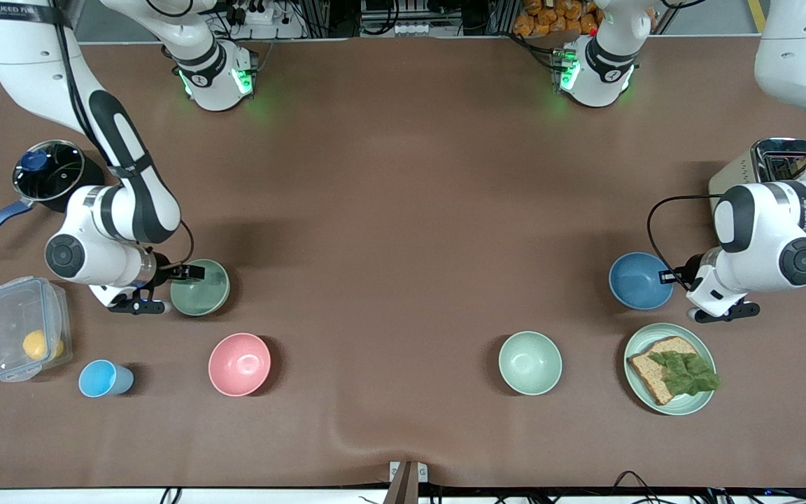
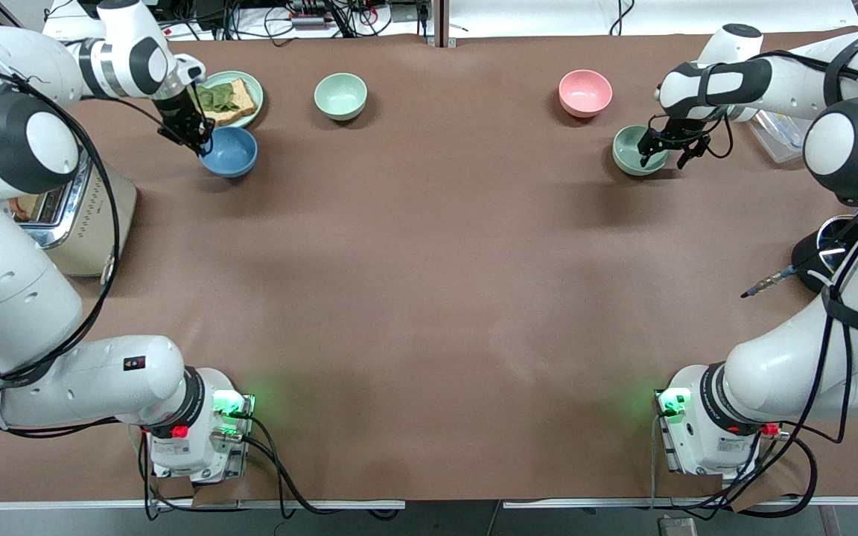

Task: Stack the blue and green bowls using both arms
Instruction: 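Grasp the blue bowl with the left gripper while the right gripper grasps the green bowl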

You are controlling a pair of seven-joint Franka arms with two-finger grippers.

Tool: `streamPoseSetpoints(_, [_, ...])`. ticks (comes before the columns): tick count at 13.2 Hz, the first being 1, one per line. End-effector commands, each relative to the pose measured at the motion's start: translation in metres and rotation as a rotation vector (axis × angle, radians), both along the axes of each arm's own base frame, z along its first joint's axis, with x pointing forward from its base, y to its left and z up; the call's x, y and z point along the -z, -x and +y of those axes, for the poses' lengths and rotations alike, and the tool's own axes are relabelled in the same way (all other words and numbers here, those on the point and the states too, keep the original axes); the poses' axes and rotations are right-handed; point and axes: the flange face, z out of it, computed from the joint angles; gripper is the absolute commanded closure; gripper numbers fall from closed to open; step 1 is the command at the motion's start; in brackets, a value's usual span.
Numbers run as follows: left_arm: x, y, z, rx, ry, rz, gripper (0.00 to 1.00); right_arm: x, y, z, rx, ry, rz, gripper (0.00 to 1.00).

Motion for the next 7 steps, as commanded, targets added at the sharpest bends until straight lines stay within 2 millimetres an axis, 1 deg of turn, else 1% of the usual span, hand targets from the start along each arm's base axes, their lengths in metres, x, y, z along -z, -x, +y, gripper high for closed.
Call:
streamPoseSetpoints(1, [-0.054, 0.002, -0.014, 0.033, -0.009, -0.033, 1.00, 0.008, -0.011, -0.005, 0.018, -0.017, -0.004, 0.26])
streamPoseSetpoints(2, [-0.069, 0.002, -0.023, 0.046, -0.005, -0.039, 1.00, 0.009, -0.011, -0.004, 0.016, -0.018, -0.002, 0.64])
streamPoseSetpoints(3, [-0.086, 0.000, -0.031, 0.057, -0.003, -0.045, 1.00, 0.009, -0.011, -0.002, 0.014, -0.019, -0.002, 0.89])
streamPoseSetpoints(4, [-0.104, 0.000, -0.040, 0.072, -0.001, -0.051, 1.00, 0.009, -0.011, 0.002, 0.014, -0.023, -0.001, 1.00])
streamPoseSetpoints(6, [-0.135, -0.001, -0.054, 0.093, 0.002, -0.071, 1.00, 0.005, -0.011, 0.004, 0.011, -0.024, 0.001, 1.00])
streamPoseSetpoints(7, [-0.150, 0.001, -0.059, 0.102, 0.001, -0.079, 1.00, 0.001, -0.012, 0.008, 0.006, -0.025, -0.002, 1.00])
